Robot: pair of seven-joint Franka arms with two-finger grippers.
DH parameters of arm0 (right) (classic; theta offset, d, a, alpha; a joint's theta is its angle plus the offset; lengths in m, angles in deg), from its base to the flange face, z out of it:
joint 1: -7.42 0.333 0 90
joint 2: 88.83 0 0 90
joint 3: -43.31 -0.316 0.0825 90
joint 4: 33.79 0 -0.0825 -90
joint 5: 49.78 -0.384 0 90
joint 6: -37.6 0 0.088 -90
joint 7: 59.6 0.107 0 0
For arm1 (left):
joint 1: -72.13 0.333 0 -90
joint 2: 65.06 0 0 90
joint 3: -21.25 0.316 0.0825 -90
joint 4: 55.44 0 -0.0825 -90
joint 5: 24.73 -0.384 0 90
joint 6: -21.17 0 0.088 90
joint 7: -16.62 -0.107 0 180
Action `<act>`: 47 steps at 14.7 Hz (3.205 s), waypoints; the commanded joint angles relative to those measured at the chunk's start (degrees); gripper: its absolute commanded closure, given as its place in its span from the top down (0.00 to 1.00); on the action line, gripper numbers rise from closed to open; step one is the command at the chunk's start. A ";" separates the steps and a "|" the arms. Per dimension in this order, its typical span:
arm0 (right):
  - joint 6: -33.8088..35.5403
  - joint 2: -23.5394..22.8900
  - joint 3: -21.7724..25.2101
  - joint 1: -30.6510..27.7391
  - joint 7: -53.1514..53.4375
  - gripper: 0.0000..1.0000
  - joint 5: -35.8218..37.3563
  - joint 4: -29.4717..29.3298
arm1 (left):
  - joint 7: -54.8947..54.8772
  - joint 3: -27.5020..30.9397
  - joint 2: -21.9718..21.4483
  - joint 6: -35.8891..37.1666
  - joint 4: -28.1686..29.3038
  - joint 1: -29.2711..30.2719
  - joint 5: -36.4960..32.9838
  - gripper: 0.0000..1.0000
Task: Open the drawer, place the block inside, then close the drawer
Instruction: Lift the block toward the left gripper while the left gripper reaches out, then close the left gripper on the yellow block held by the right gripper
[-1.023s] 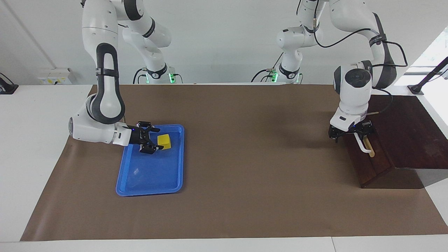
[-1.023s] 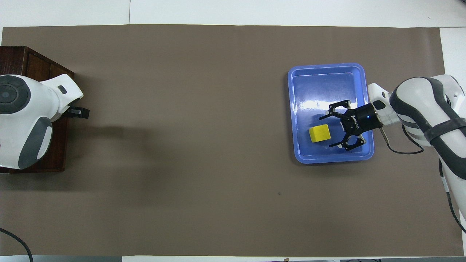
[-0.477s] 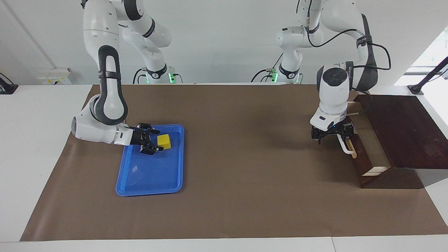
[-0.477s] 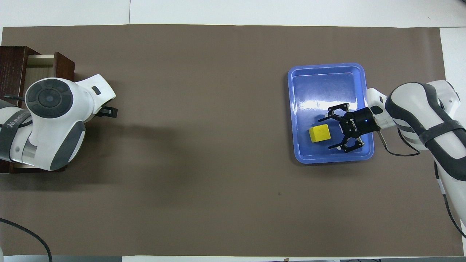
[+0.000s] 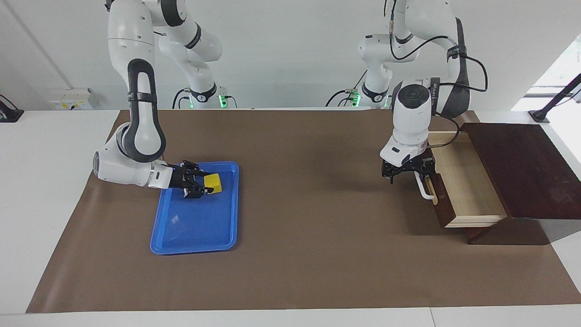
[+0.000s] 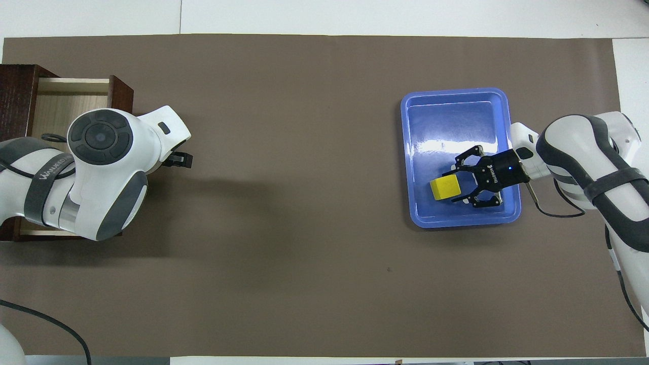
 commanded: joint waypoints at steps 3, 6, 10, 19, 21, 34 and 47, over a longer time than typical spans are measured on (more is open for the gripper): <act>-0.77 0.77 -0.39 0.06 -0.95 0.00 -1.60 -0.24 | 0.39 0.52 -0.16 3.99 -2.55 -1.08 2.12 1.00; 1.06 0.68 -0.39 0.07 1.85 0.00 -1.25 -1.91 | 0.39 0.52 3.87 17.41 -16.23 -1.25 5.71 1.00; 7.31 0.77 -0.83 1.11 9.74 0.00 -0.90 -6.74 | 5.80 0.96 3.36 23.69 -20.94 -0.99 11.34 1.00; 6.45 8.94 -0.91 15.69 37.60 0.00 -1.42 -11.75 | 44.45 0.70 2.74 28.53 -22.00 -1.96 22.05 1.00; 2.24 9.03 -0.92 19.73 42.00 0.00 -1.95 -12.37 | 54.91 0.52 1.95 28.53 -21.56 -2.04 23.65 1.00; -21.24 8.24 -1.18 37.94 60.04 0.00 -2.92 -12.11 | 100.39 0.43 -3.32 24.75 -11.90 -10.04 27.51 1.00; -22.57 7.97 -1.18 38.65 57.23 0.00 -6.08 -12.02 | 100.49 0.43 -6.58 12.44 -6.44 -15.84 30.95 1.00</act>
